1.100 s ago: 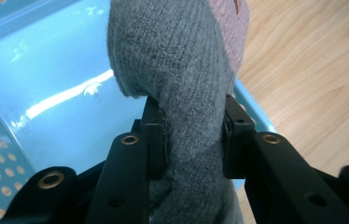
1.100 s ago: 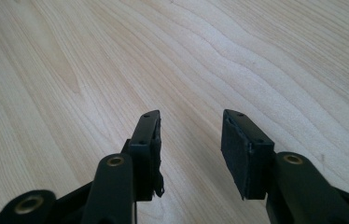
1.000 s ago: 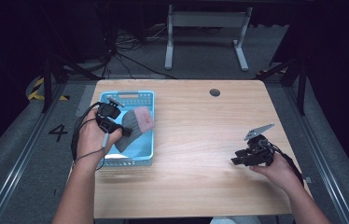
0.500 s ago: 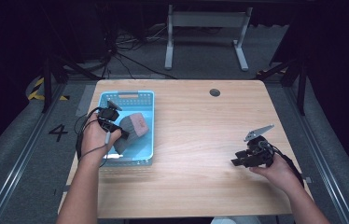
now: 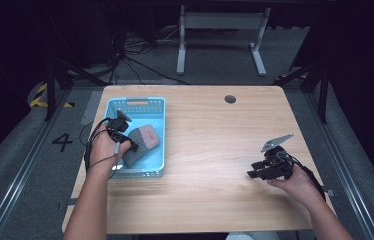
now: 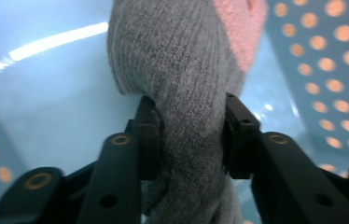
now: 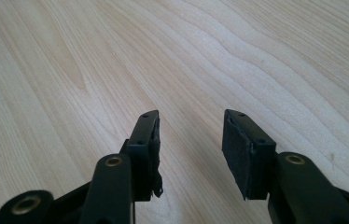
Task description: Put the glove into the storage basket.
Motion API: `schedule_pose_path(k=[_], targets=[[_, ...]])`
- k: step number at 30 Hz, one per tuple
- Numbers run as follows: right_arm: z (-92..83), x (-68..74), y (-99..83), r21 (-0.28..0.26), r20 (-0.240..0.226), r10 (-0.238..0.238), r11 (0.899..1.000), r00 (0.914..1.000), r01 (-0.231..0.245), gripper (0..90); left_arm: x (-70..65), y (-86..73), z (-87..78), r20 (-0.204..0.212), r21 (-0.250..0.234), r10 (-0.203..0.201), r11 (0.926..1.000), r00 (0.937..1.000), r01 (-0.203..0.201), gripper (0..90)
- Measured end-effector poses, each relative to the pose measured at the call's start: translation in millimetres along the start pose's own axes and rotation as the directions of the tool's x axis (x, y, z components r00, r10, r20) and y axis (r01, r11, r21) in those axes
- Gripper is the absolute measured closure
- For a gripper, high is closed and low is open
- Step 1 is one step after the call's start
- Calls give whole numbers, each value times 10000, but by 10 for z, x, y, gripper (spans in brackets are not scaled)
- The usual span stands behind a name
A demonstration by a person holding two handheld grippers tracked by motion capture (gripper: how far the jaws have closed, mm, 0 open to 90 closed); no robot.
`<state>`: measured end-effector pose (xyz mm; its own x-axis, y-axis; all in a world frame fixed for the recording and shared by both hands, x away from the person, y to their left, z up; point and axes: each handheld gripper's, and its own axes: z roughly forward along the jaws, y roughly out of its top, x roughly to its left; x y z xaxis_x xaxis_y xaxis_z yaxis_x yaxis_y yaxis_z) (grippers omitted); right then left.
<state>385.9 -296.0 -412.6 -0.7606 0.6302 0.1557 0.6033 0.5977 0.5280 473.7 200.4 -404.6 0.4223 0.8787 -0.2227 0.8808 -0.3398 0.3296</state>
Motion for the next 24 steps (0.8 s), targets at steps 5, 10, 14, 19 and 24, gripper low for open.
schedule_pose_path(k=[5,10,14,19,24], targets=[[-14,7,-7,-30,26,-41,10000,10000,41,570,11,13,11,-874,-129,-284,9995,9958,274,425],[-29,-11,-11,-99,83,18,9999,10000,-17,566,-56,-4,-86,-1169,-661,-130,9978,9931,53,409],[-29,-20,-10,-103,83,25,9999,10000,-25,564,-182,-36,-228,-1278,-1032,136,9943,9917,-269,408],[-47,-26,-6,-177,135,-32,9998,9999,34,561,-376,-99,-396,-1025,-1414,683,9865,9924,-825,409],[-89,-31,-23,-265,196,-50,9996,9998,55,560,-621,-203,-546,-867,-1720,1526,9711,9845,-1657,407]])
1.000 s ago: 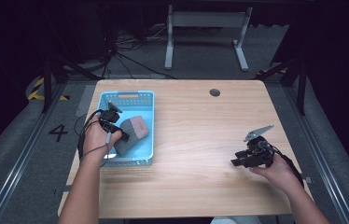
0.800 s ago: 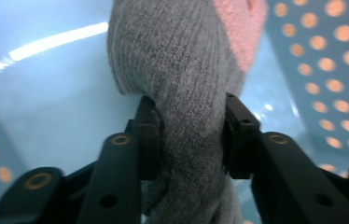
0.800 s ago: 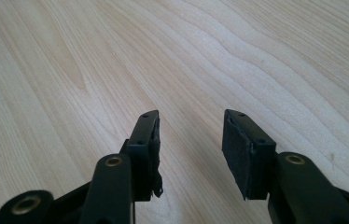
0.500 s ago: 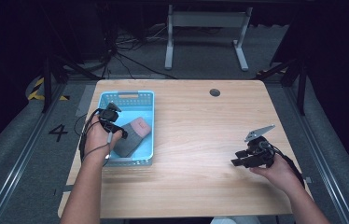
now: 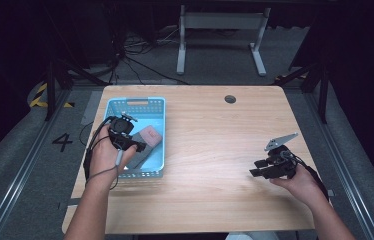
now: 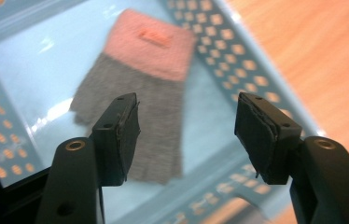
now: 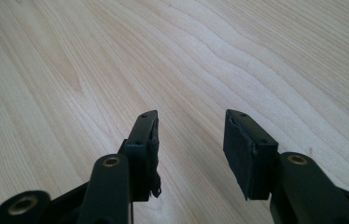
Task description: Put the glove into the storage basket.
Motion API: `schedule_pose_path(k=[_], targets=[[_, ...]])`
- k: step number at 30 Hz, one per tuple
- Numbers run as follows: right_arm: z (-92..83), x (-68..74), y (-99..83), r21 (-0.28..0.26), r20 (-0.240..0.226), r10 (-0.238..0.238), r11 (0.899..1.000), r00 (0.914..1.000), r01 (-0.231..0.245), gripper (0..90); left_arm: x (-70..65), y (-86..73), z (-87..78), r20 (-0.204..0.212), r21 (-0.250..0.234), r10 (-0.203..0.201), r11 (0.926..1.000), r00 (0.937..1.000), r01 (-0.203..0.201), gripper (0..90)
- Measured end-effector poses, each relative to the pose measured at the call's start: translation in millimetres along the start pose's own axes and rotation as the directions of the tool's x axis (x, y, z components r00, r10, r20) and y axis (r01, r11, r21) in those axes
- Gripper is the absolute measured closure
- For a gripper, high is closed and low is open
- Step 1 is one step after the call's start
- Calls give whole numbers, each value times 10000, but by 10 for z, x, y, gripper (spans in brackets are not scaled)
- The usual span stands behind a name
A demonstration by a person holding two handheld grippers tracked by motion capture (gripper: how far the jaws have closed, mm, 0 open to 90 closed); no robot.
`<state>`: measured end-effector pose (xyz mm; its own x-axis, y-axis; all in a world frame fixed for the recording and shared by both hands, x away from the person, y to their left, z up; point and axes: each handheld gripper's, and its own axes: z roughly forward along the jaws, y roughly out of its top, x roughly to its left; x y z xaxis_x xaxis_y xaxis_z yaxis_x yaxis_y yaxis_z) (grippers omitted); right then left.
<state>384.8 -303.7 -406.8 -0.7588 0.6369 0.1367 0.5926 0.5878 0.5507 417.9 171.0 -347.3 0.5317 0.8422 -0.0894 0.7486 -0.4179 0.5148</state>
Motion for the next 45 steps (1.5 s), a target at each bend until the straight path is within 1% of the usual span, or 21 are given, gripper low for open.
schedule_pose_path(k=[4,10,13,16,20,21,22,24,26,28,31,32,33,34,35,37,40,41,43,44,45], targets=[[-19,-8,-19,-20,34,53,10000,10000,-53,560,-196,-75,-121,425,-418,501,9980,9978,-483,412],[-44,-15,-48,-59,52,73,10000,10000,-73,560,-463,-204,-180,1009,-606,1209,9915,9875,-1152,407],[-53,-12,-55,-107,40,65,9999,10000,-64,560,-569,-257,-169,1213,-549,1587,9867,9799,-1530,409],[-60,-15,-61,-122,7,46,9999,10000,-46,558,-659,-312,-160,1479,-617,1976,9798,9691,-1904,410],[-60,-25,-70,-149,-5,9,9999,10000,-9,556,-735,-367,-145,1409,-664,2231,9742,9646,-2157,415],[-60,-24,-72,-146,-10,7,9999,10000,-7,556,-746,-375,-140,1448,-658,2307,9725,9622,-2233,416],[-60,-23,-73,-147,-14,9,9999,10000,-9,556,-770,-391,-128,1495,-640,2475,9686,9573,-2404,416],[-62,-19,-77,-160,-26,12,9999,10000,-12,555,-797,-415,-99,1560,-625,2594,9655,9531,-2526,409],[-62,-20,-79,-153,-26,-3,9999,10000,3,555,-820,-442,-50,1668,-723,2621,9647,9505,-2533,406],[-55,-19,-84,-147,-43,14,9999,10000,-15,554,-840,-485,28,1668,-1010,2698,9615,9484,-2558,403],[-49,-13,-92,-131,-47,31,9999,10000,-31,554,-888,-519,125,1620,-973,2812,9584,9459,-2683,382],[-45,-13,-94,-138,-40,12,9999,10000,-12,554,-912,-533,149,1642,-1284,2941,9528,9416,-2752,370],[-42,-9,-98,-111,-45,37,9999,10000,-37,554,-931,-534,157,1765,-1373,2980,9512,9381,-2764,359],[-39,-7,-102,-107,-25,23,9999,10000,-23,554,-949,-533,161,1936,-1265,2934,9537,9362,-2727,366],[-38,-8,-105,-100,-36,3,10000,10000,-3,555,-979,-531,162,2198,-1232,3014,9520,9278,-2801,370],[-41,-8,-112,-76,-31,-9,10000,10000,9,555,-1026,-528,165,2424,-1297,3199,9463,9159,-2962,364],[-48,-13,-121,-112,-22,58,9999,10000,-58,554,-1111,-521,202,2605,-1392,3660,9299,8934,-3404,362],[-47,-14,-122,-99,-35,63,9999,10000,-63,554,-1135,-522,227,2749,-1339,3738,9272,8858,-3498,362],[-40,-13,-121,-79,-40,55,10000,10000,-55,553,-1176,-529,288,2866,-1123,3928,9196,8738,-3765,362],[-35,-11,-120,-79,-46,16,10000,10000,-16,553,-1188,-533,314,2858,-1025,4028,9150,8695,-3902,362],[-33,-8,-119,-73,-42,13,10000,10000,-13,551,-1199,-537,334,2939,-943,4033,9145,8666,-3935,362]])
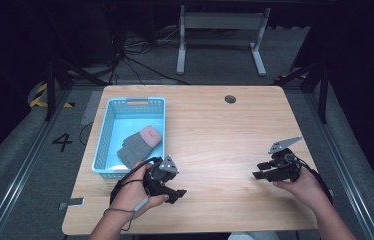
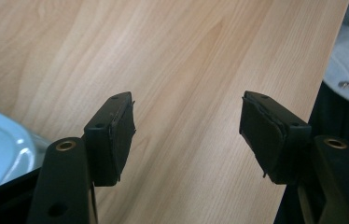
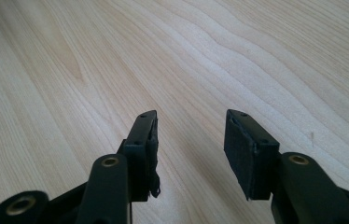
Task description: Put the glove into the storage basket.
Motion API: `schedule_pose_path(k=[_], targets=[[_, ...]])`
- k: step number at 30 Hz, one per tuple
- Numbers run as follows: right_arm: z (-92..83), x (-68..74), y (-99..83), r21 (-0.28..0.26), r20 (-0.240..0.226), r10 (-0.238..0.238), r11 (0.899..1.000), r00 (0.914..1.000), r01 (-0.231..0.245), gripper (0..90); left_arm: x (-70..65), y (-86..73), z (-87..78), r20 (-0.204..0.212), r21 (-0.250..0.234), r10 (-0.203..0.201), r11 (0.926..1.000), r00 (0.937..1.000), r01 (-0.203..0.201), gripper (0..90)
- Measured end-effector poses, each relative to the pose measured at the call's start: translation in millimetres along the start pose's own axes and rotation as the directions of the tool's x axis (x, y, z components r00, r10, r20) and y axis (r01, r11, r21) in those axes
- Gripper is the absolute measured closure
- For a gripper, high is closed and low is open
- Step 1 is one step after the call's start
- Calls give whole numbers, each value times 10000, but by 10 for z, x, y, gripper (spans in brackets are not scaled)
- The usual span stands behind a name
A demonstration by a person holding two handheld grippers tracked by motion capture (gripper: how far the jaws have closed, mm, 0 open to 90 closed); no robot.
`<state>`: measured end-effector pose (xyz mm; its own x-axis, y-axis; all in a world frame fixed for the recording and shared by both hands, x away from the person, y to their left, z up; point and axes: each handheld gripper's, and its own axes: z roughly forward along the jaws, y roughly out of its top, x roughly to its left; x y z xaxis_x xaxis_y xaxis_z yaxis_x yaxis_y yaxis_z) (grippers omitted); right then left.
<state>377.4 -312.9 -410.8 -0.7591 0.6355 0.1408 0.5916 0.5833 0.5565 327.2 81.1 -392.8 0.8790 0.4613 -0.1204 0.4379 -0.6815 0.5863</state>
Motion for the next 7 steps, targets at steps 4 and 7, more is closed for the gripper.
schedule_pose_path(k=[4,7], targets=[[10,4,9,0,-21,-9,10000,10000,9,550,-12,-10,29,90,144,41,9999,10000,-43,360],[24,-1,19,26,-39,-18,10000,10000,19,549,-9,-21,25,127,281,72,9996,9999,-75,355]])
